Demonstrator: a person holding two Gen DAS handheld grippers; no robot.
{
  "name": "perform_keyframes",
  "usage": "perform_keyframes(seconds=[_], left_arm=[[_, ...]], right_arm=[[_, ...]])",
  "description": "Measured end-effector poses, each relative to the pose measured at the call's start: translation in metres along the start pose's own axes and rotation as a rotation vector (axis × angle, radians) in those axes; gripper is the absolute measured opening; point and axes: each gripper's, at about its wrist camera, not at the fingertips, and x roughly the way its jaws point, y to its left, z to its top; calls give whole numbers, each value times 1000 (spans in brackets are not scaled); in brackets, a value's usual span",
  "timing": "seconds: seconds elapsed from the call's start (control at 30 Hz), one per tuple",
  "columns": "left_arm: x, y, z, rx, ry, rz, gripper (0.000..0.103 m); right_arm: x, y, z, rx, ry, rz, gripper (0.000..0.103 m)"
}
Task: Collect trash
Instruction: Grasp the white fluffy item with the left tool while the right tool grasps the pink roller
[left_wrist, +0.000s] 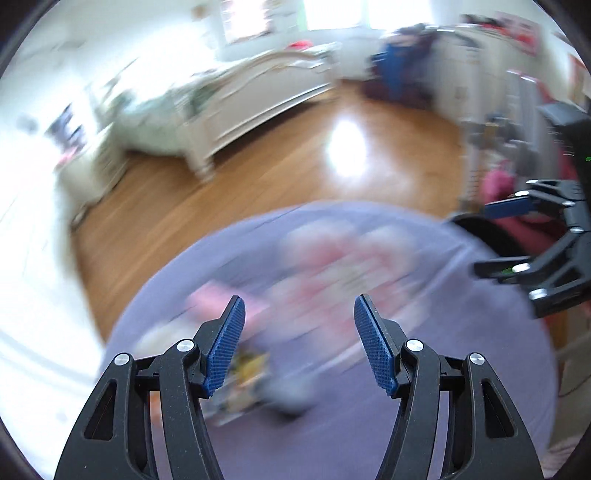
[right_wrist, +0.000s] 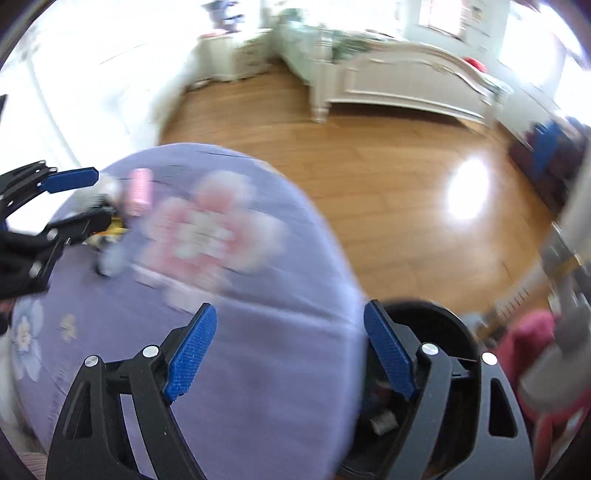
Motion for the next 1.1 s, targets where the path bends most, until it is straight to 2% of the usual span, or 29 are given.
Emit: perform_keyframes(seconds=[0.07, 0.13, 0.23, 0.3, 0.4, 0.43, 0.47, 0.53, 0.73, 0.9, 0.93, 0.97, 1.0, 1.03, 1.1], left_arm=[[3, 49, -15, -94, 34, 47, 62], [14, 86, -25, -171, 79, 39, 62], [33, 114, -29, -202, 119, 43, 62], [48, 123, -30, -225, 142, 20, 62], [66, 123, -30, -246, 155, -50, 61], [68, 119, -31, -232, 152, -73, 44], [69, 115, -33, -212, 148, -84, 41], [64, 108, -38, -175, 124, -62, 39], [30, 110, -49, -172, 55, -39, 38], [2, 114, -55, -159, 35, -9, 38], [-2, 115, -56, -159, 31, -7, 38], [-3, 116, -54, -162, 30, -8, 38], [-4, 117, -54, -165, 28, -7, 38], [-6, 117, -55, -167, 26, -4, 38], [-9, 116, -57, -169, 22, 1, 38]], right_arm=[[12, 29, 15, -38, 7, 48, 81], [20, 51, 27, -63, 13, 66, 81], [30, 76, 43, -87, 25, 92, 80], [34, 85, 50, -96, 29, 94, 80], [41, 93, 62, -110, 36, 95, 80], [43, 97, 67, -113, 38, 95, 80], [46, 99, 73, -113, 42, 101, 80], [56, 106, 83, -115, 46, 114, 80], [76, 137, 108, -162, 57, 171, 78], [99, 162, 118, -205, 87, 186, 78], [103, 166, 118, -214, 96, 182, 77], [111, 169, 118, -224, 111, 175, 56], [117, 170, 117, -220, 131, 187, 28], [124, 169, 115, -203, 159, 197, 28], [123, 167, 113, -198, 151, 205, 27]])
